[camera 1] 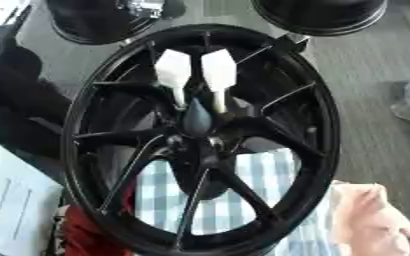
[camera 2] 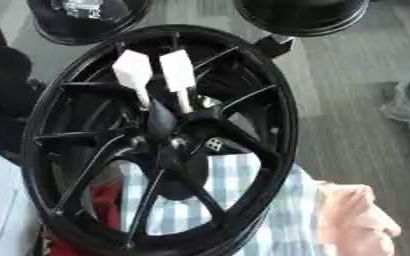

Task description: Pull the pin out of the wheel hub.

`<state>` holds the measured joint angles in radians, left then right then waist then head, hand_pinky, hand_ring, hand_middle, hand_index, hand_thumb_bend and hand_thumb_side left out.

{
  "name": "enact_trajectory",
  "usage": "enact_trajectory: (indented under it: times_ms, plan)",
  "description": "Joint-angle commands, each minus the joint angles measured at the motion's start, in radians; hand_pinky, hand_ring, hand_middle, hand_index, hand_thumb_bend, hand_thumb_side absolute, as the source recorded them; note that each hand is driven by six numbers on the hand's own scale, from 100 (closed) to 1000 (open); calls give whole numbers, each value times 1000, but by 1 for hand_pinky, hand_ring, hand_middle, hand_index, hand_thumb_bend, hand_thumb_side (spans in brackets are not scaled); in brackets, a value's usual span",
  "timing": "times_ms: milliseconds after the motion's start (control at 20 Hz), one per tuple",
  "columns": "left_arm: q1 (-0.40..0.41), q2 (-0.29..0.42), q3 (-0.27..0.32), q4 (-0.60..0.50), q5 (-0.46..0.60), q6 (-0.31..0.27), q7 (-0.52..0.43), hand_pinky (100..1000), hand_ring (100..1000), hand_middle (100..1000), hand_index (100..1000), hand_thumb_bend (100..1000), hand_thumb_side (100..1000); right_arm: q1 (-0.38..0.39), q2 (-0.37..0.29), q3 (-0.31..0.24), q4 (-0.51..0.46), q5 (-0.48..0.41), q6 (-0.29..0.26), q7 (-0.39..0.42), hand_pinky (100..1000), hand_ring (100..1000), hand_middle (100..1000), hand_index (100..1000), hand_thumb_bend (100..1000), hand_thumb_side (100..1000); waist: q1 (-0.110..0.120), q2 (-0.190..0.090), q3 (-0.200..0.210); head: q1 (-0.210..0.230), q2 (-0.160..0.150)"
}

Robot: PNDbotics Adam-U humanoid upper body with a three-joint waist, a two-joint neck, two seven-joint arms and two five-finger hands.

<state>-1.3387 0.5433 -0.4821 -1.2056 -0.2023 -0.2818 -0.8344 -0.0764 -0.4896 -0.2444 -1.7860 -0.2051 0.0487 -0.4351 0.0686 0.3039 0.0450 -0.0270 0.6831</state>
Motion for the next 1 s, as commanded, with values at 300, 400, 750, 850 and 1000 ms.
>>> enact_trajectory:
  times_ms: [300, 400, 750, 850, 1000]
  plan:
    - [-32, -18, -17, 62, -49, -137, -73, 870, 832, 784, 898, 370, 824, -8, -24, -1, -17, 3, 5, 0, 717, 729, 713, 920, 100, 670, -9, -15, -4, 2, -8]
    - [-29, -15, -18, 68, -49, -157, -73, 869, 829, 779, 882, 400, 851, -8, -24, 0, -17, 3, 5, 1, 717, 727, 711, 920, 100, 669, -9, -14, -3, 0, -7]
    - [-24, 0, -26, 87, -71, -218, -73, 869, 825, 759, 862, 440, 872, -5, -26, 1, -16, 4, 8, 0, 716, 722, 705, 919, 100, 673, -7, -15, -1, -2, -4]
    - [-22, 3, -32, 91, -83, -232, -73, 870, 825, 758, 861, 451, 871, -4, -27, 1, -16, 3, 8, 0, 716, 720, 703, 918, 100, 673, -6, -16, -1, -3, -3]
    - [-18, 8, -45, 98, -106, -256, -73, 873, 828, 759, 860, 471, 867, -4, -28, 1, -16, 3, 8, -1, 716, 719, 701, 918, 100, 672, -5, -16, -1, -4, -2]
